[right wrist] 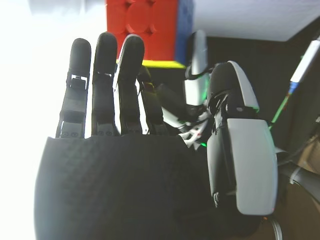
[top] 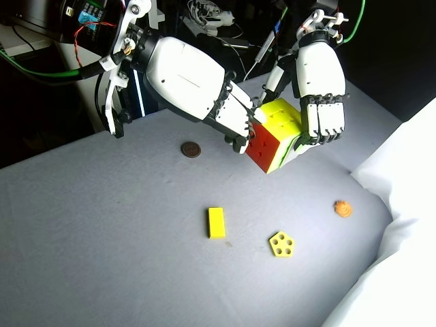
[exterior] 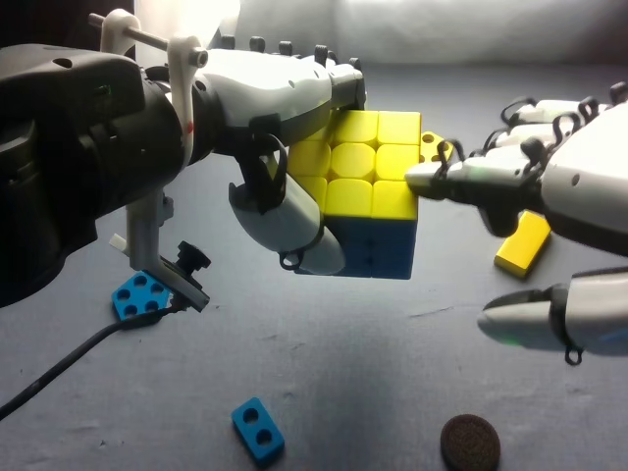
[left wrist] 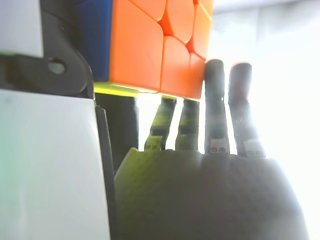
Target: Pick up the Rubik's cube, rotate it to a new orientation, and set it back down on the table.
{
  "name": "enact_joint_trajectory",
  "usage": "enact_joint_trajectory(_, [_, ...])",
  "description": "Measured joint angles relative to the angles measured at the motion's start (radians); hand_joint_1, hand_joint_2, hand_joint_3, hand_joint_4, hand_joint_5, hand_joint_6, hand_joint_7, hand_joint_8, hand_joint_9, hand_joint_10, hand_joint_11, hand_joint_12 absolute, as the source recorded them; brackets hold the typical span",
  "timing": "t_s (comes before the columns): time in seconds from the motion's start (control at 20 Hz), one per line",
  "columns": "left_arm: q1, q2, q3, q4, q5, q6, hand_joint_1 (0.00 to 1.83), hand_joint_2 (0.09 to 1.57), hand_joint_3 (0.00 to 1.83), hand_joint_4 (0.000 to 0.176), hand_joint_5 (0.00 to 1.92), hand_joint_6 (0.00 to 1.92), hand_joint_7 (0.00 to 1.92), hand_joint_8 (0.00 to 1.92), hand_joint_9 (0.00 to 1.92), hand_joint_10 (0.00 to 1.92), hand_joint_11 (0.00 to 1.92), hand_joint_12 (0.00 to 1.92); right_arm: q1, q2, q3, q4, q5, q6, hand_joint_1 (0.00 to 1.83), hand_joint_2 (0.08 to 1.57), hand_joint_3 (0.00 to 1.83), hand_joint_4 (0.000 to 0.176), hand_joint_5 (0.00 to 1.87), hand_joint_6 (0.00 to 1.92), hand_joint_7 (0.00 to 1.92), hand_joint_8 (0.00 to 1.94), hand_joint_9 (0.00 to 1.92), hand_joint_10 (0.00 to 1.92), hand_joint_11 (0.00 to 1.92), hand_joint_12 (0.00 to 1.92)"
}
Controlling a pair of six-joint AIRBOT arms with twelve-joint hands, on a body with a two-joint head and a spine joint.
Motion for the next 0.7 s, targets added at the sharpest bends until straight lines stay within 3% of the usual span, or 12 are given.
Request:
enact_joint_trajectory(0.25, [-0.006,0.0,0.0,-0.001,-0.011,0.005,1.11,0.97,0.0,0.0,0.11,1.76,0.0,1.89,0.06,1.92,0.05,1.92,-0.001,-0.02,0.004,-0.003,0.006,-0.018,0.49,1.16,0.0,0.0,0.14,0.01,0.32,1.33,0.22,1.31,0.0,1.1])
enact_joint_trajectory(0.7, [-0.007,0.0,0.0,-0.004,-0.019,0.015,1.15,0.98,0.0,0.0,0.16,1.7,0.0,1.9,0.07,1.92,0.0,1.92,-0.045,-0.056,0.012,-0.002,0.029,-0.05,0.45,1.18,0.0,0.0,0.11,0.0,0.28,1.33,0.19,1.3,0.0,1.07])
